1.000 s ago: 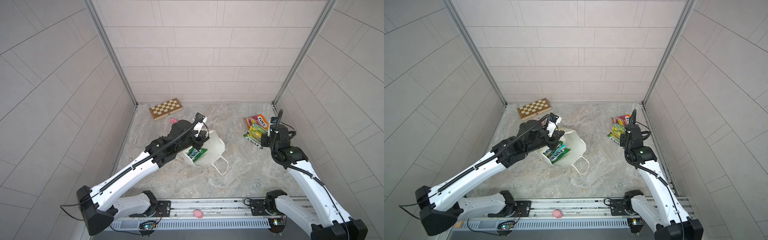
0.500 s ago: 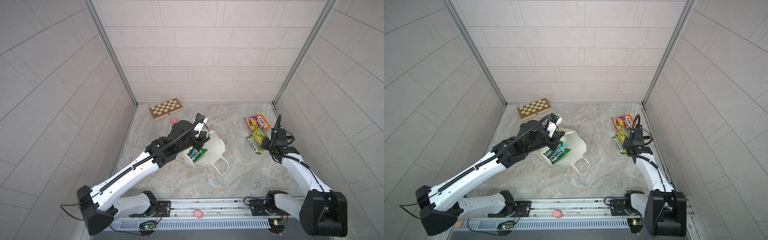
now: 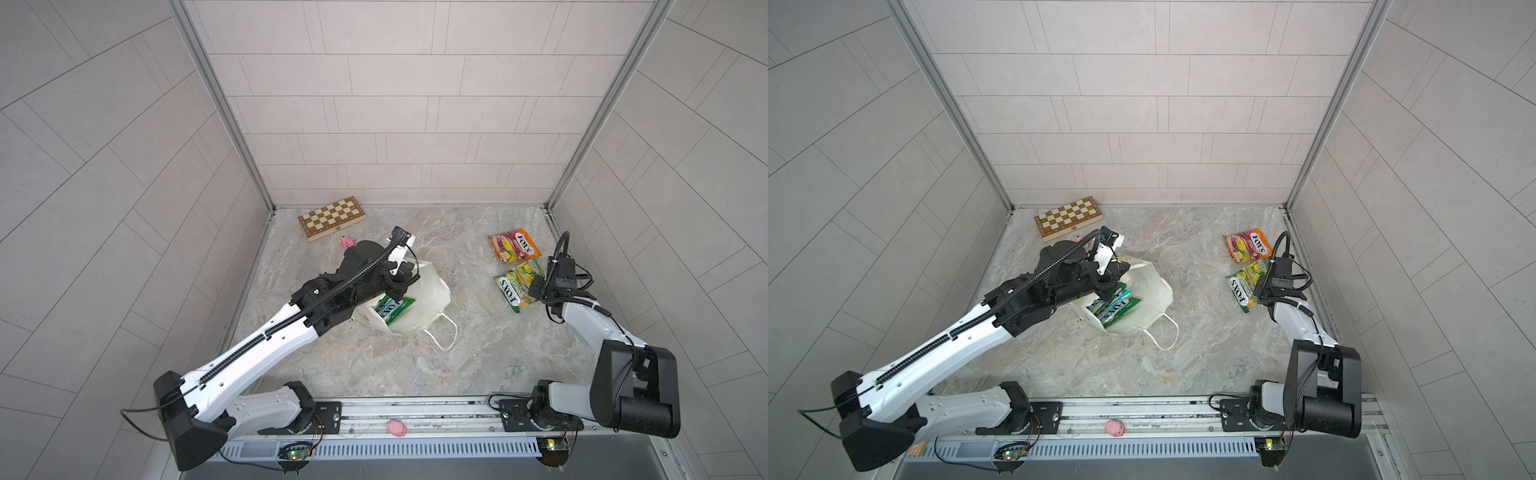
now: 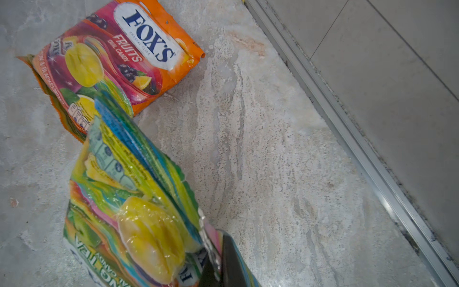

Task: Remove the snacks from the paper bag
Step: 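Carry the yellow-green pack beside the orange pack and lower it, then open the right gripper to release the pack and lift away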

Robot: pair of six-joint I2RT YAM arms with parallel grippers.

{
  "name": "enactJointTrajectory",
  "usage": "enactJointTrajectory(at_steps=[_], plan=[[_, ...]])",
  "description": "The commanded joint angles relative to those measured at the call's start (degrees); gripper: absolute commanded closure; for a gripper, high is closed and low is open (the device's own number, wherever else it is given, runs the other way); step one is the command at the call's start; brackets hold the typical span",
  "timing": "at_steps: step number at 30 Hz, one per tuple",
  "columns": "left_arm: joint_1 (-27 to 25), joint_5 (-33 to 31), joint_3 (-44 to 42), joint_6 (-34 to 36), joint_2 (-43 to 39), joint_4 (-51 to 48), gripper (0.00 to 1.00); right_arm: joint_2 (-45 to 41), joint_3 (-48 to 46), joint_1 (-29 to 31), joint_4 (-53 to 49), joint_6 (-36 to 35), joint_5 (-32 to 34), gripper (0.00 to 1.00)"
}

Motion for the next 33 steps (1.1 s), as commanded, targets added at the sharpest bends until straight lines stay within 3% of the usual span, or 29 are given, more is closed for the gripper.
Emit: enactJointTrajectory(at_steps=[1, 11, 28, 33], plan=[[-0.4, -0.1, 0.8, 0.2, 0.0, -0.1, 1.0, 1.1, 0.7, -0.6, 0.5, -0.1, 2.9, 1.0], [-0.4, -0.2, 0.8, 0.3, 0.4, -0.1, 1.0, 6.1, 3.1, -3.4, 0.4, 3.3, 5.1, 1.0], [-0.4, 0.6, 0.8, 0.6, 0.6, -0.1, 1.0, 16.1, 9.0, -7.9, 0.0, 9.4, -1.6, 1.0], [-0.4, 1.6, 0.7, 0.8, 0.5, -0.1, 1.0, 15.3, 9.0, -8.0, -0.7, 9.2, -1.9, 0.78]])
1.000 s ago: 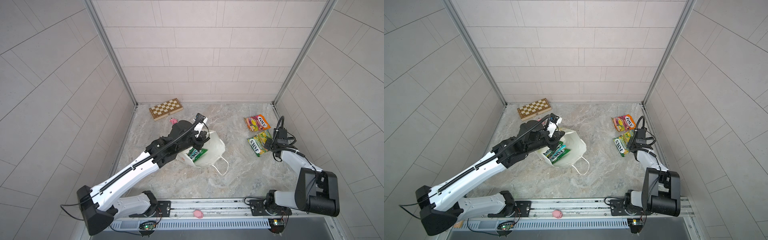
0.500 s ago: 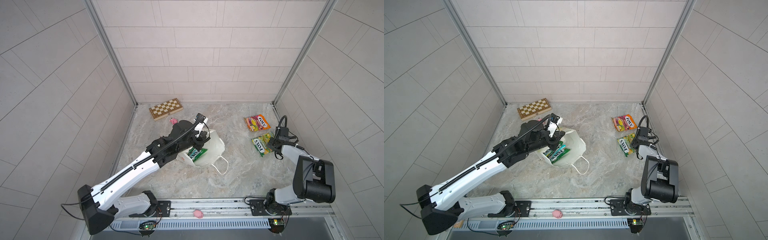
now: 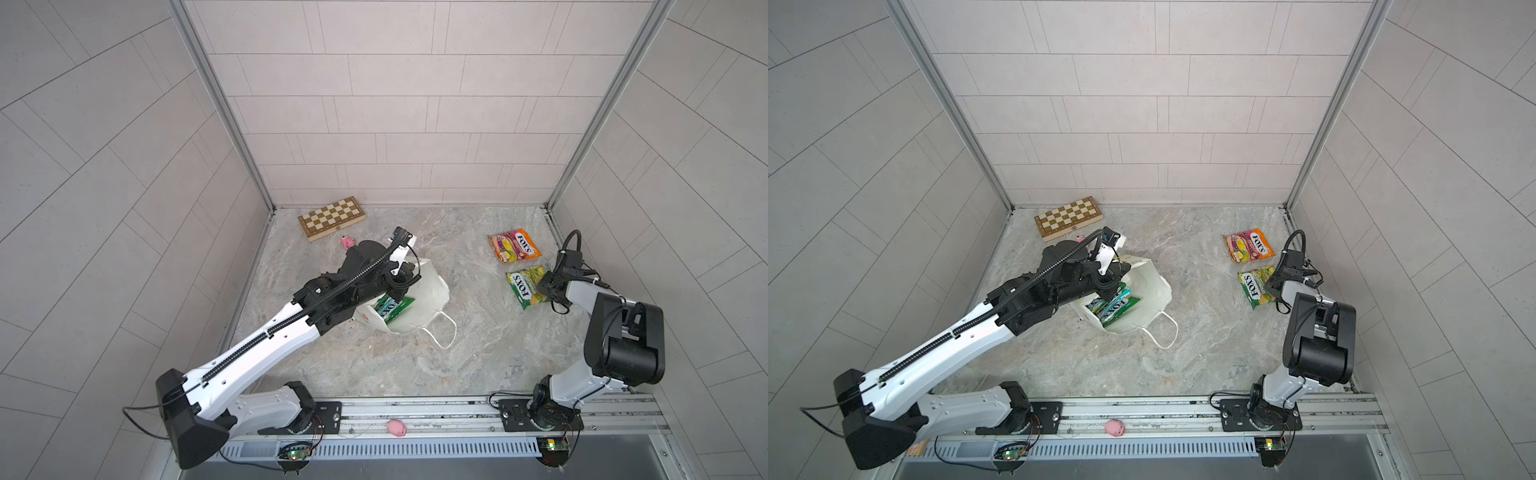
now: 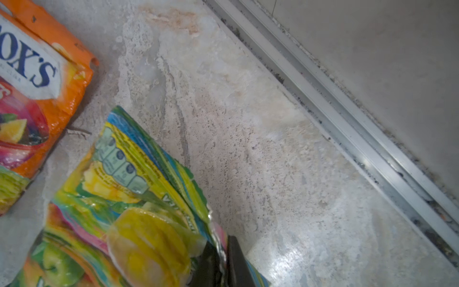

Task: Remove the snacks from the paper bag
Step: 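Open the right gripper to release the pack and lift away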

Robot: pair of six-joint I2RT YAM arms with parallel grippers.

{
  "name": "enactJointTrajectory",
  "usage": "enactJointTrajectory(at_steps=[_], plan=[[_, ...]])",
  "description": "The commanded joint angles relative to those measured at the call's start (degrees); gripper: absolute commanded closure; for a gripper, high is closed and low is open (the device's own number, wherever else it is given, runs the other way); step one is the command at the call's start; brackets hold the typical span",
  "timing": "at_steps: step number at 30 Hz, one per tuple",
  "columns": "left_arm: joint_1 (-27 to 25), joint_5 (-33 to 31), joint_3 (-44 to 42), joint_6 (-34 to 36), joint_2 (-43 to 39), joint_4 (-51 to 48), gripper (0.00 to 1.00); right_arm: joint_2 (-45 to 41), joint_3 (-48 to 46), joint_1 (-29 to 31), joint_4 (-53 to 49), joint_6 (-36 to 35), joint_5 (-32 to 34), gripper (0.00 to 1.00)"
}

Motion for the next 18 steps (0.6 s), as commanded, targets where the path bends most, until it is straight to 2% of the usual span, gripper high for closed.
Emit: enactJointTrajectory(at_steps=[1, 10, 13, 16, 18], plan=[[-0.4, 1.3, 0.9, 0.7, -0.1, -0.1, 1.0, -0.8, 0.5, -0.4, -1.1, 0.8, -0.2, 0.73], [-0.4, 2.3, 0.8, 0.8, -0.7, -0.1, 1.0, -6.9, -0.6, -0.4, -4.4, 0.8, 1.2, 0.42], [-0.6, 2.7, 0.8, 0.8, -0.8, 0.0, 1.0, -10.7, -1.6, -0.5, -5.0, 0.8, 0.2, 0.39], [-0.5, 3.5, 0.8, 0.9, -1.0, 0.0, 1.0, -15.5, -3.3, -0.5, -3.9, 0.3, -4.8, 0.38], [-0.6, 4.3, 0.8, 1.1, -1.1, 0.0, 1.0, -18.7, -5.1, -0.5, -0.9, -1.4, -13.8, 0.38]])
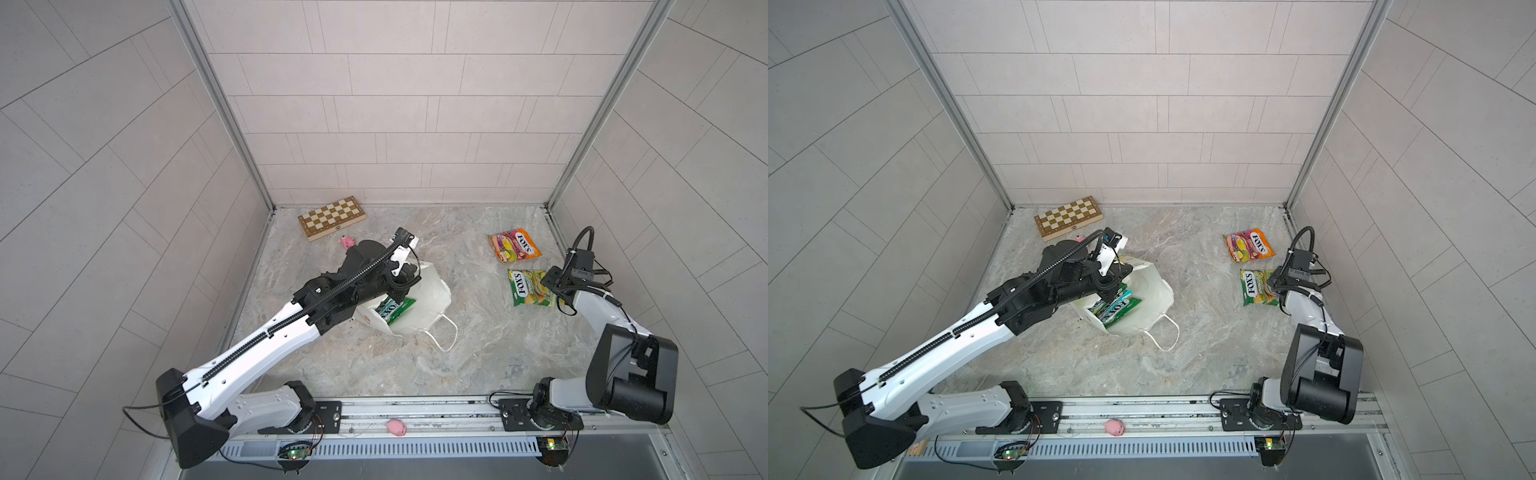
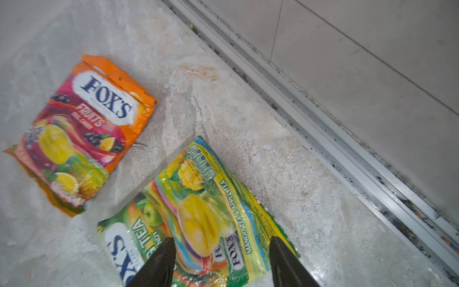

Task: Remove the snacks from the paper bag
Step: 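Open the right gripper to release the pack and lift away, then move the right gripper back over the bag's open mouth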

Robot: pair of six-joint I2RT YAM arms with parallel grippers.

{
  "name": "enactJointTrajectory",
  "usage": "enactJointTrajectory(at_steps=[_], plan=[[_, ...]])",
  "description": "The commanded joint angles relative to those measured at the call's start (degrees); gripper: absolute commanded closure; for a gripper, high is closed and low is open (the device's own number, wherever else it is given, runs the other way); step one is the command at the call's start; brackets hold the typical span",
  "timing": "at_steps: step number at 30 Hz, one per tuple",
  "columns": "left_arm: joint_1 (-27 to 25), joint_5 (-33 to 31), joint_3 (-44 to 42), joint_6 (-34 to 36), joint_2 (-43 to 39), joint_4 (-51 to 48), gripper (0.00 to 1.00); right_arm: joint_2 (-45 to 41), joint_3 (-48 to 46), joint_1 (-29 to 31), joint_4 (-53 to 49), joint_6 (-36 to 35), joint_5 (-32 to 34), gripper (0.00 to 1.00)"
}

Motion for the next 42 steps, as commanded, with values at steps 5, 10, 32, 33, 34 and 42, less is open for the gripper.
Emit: enactJointTrajectory(at_steps=[5, 10, 32, 33, 34, 42], plan=[[-0.5, 3.4, 0.9, 1.2, -1.3, 0.1, 1.0, -12.8, -6.4, 1.4, 8.2, 1.1, -26.8, 0.38], [-0.5, 5.1, 0.7, 2.1, -1.7, 0.0, 1.0, -21.7, -7.1, 10.8, 10.4, -0.9, -29.1, 0.39], [-0.5, 0.8, 0.3, 0.4, -1.0, 0.5, 1.0, -21.8, 1.7, 60.0, -1.6, -16.0, -19.2, 0.39], [-0.5, 0.6, 0.3, 0.3, -0.9, 0.5, 1.0, -21.0, 2.1, 61.2, -1.7, -16.4, -18.8, 0.4], [-0.5, 0.2, 0.3, 0.2, -0.9, 0.6, 1.0, -20.2, 2.5, 62.3, -1.8, -16.6, -18.5, 0.4], [-0.5, -3.0, -0.3, -1.3, -1.0, 1.6, 1.0, -13.1, 3.4, 67.8, 0.6, -17.1, -17.1, 0.44]])
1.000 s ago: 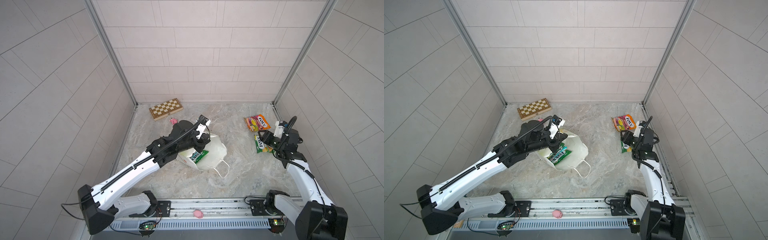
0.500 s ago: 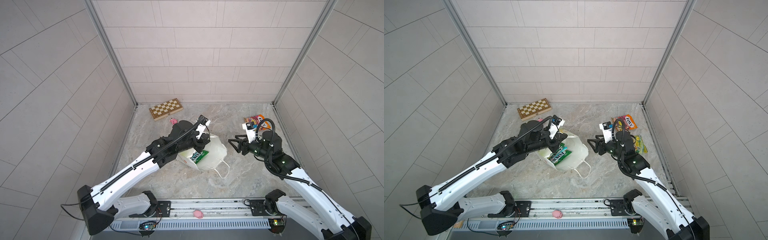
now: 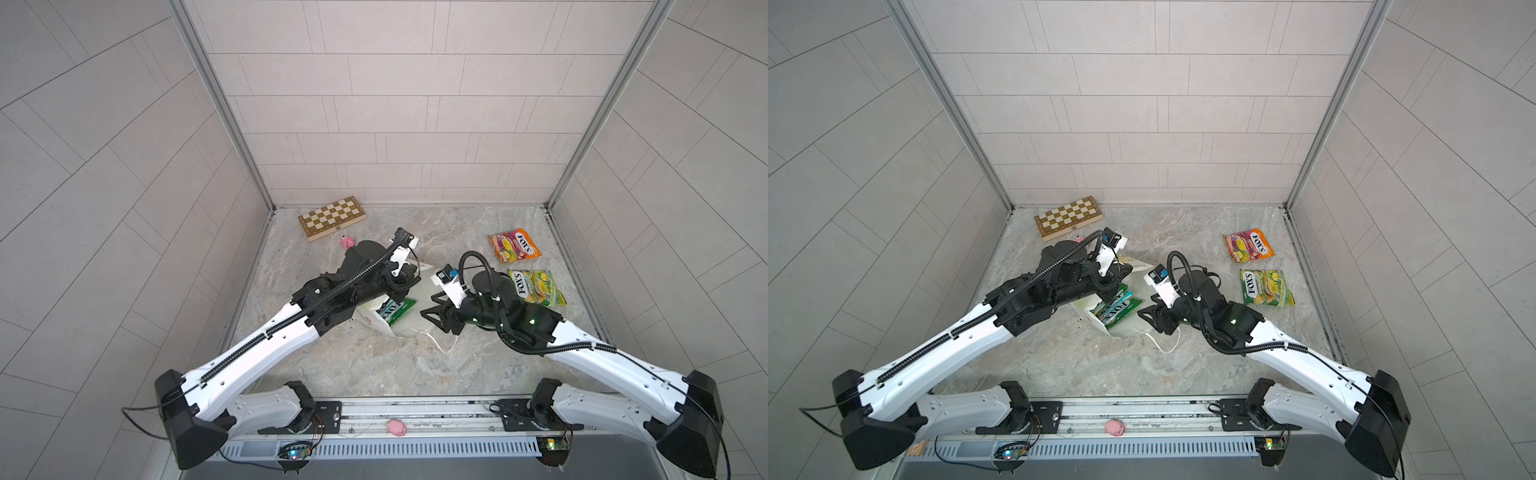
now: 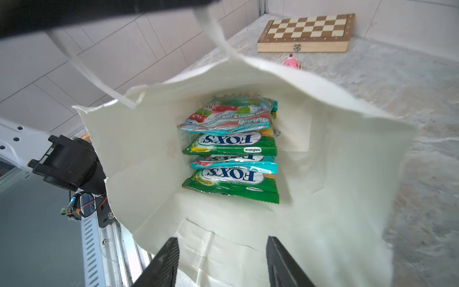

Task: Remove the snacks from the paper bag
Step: 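Move the right gripper back over the bag's open mouth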

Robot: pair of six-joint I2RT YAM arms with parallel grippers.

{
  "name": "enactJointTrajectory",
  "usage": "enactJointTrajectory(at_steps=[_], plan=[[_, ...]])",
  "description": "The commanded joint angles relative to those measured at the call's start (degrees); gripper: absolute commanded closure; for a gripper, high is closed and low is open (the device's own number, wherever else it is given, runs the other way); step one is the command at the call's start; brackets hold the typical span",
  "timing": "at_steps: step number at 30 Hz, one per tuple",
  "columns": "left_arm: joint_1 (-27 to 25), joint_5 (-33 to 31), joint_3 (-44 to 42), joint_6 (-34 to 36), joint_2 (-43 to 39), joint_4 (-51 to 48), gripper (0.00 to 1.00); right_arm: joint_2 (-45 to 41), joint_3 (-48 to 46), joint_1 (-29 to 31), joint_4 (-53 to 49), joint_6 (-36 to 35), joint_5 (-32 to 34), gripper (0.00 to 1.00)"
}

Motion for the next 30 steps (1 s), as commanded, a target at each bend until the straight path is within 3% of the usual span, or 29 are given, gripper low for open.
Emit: enactJointTrajectory(at_steps=[1, 24, 30], plan=[[-0.4, -2.1, -0.5, -1.1, -0.8, 1.8, 1.0, 2.6, 0.8, 1.5, 1.3, -1.0, 1.7, 0.45], [-0.4, -6.0, -2.5, -2.1, -2.1, 4.6, 1.0, 22.9, 2.7, 6.8, 4.1, 0.9, 17.5, 0.51], [-0.5, -5.0, -2.5, -1.5, -1.8, 4.6, 1.0, 21.9, 3.8, 7.0, 8.4, 10.3, 18.8, 0.53]])
